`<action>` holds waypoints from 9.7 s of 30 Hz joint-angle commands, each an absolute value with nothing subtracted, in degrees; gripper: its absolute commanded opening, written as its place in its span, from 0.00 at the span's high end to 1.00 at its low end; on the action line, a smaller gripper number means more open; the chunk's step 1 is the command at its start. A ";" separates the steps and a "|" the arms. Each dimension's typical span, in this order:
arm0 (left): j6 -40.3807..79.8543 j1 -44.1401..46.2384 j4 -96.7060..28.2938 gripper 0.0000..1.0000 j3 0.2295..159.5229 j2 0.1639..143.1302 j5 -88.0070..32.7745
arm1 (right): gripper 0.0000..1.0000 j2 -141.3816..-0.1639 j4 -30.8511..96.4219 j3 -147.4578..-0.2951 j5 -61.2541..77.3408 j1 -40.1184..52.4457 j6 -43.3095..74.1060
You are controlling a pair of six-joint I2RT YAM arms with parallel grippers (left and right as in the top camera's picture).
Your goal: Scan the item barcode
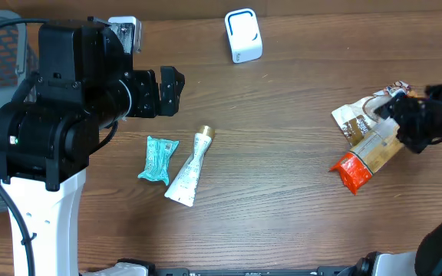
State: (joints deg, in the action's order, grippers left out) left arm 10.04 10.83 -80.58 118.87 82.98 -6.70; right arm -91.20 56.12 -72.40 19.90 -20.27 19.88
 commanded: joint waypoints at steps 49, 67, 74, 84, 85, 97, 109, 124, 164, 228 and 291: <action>8.80 10.90 -80.38 0.00 119.24 83.15 -7.09 | 0.78 -118.67 16.01 -70.72 27.44 43.55 45.98; 8.78 10.87 -80.38 0.00 119.24 83.15 -7.09 | 0.88 -117.30 60.93 -91.50 -5.04 41.52 7.03; 8.80 10.87 -80.38 0.00 119.24 83.15 -7.07 | 0.66 -117.67 58.70 -91.61 7.53 41.45 7.22; 8.78 10.90 -80.36 0.00 119.24 83.15 -7.09 | 0.83 -113.86 65.36 -97.91 7.18 36.23 10.50; 8.78 10.90 -80.36 0.01 119.24 83.15 -7.09 | 0.85 -112.97 65.76 -97.91 7.18 36.25 10.76; 8.80 10.90 -80.36 0.00 119.24 83.15 -7.09 | 0.96 -111.55 63.26 -87.99 3.33 40.73 27.53; 8.78 10.90 -80.38 0.01 119.24 83.15 -7.07 | 0.96 -111.55 60.84 -83.24 0.93 41.74 31.57; 8.80 10.90 -80.36 0.01 119.24 83.15 -7.09 | 0.96 -115.66 54.43 -77.32 10.11 41.76 28.25; 8.80 10.90 -80.38 0.00 119.24 83.15 -7.09 | 0.96 -115.98 54.96 -88.23 -1.91 39.79 28.51; 8.80 10.90 -80.38 0.00 119.13 83.24 -7.09 | 0.96 -119.50 43.22 -76.14 39.33 29.61 8.64; 8.80 10.90 -80.40 0.00 119.09 83.26 -7.09 | 0.96 -118.63 58.61 -81.06 10.87 44.03 22.33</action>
State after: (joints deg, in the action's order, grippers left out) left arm 10.07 10.83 -80.58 118.87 83.07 -6.70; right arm -117.36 58.87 -81.25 9.74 44.38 22.35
